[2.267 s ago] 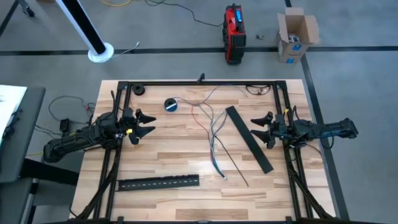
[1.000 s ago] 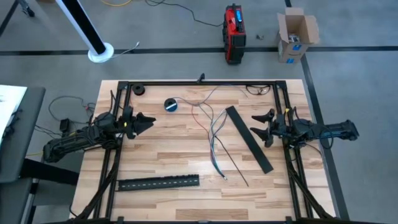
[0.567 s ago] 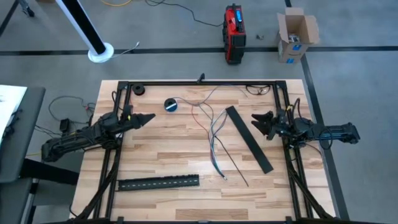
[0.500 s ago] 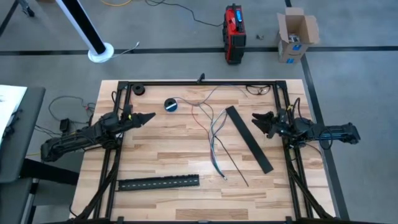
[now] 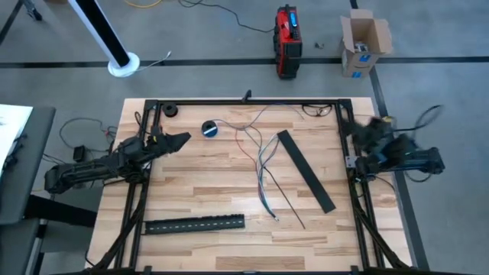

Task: Ziptie cables
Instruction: Wrap the cable wires with the black zip tie

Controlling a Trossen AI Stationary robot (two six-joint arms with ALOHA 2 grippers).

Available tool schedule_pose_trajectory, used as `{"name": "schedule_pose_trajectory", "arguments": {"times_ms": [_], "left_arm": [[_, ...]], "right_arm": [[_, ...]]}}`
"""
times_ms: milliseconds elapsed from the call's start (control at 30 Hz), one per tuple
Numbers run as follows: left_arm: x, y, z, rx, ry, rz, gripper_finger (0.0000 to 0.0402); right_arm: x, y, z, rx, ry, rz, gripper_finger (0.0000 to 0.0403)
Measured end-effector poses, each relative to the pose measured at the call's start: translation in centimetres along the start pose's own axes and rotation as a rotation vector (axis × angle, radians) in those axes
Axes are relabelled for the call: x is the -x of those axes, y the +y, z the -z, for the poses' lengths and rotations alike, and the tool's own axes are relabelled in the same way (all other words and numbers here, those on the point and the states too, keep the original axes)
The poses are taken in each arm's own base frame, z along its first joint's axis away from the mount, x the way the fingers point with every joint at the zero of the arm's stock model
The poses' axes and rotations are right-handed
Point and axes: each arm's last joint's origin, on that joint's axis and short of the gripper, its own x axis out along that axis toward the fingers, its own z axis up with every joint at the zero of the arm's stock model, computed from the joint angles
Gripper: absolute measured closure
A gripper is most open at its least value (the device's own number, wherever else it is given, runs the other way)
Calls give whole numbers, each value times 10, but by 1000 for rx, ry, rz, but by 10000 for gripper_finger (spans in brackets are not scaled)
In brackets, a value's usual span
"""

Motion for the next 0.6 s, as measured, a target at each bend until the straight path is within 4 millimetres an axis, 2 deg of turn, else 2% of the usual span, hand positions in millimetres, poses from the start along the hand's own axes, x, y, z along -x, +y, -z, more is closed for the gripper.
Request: {"name": "schedule_pose_trajectory", "arguments": {"times_ms": [100,200,300,500,600], "left_arm": [[-2,-9,-4,-6,-78,50,125],[-3,-8,-4,-41,-119,26,125],[-4,-5,-4,-48,-135,-4,125],[-6,-2,-2,-2,-103,-27,125],[-7,-1,-1,-5,-103,-40,125]], "right_arm": [[-19,23,-15,158,43,-26,110],[-35,38,-19,239,121,-37,110],[-46,42,-16,317,138,-40,110],[-52,41,-8,334,179,-20,110],[-58,42,-7,347,141,-33,110]]}}
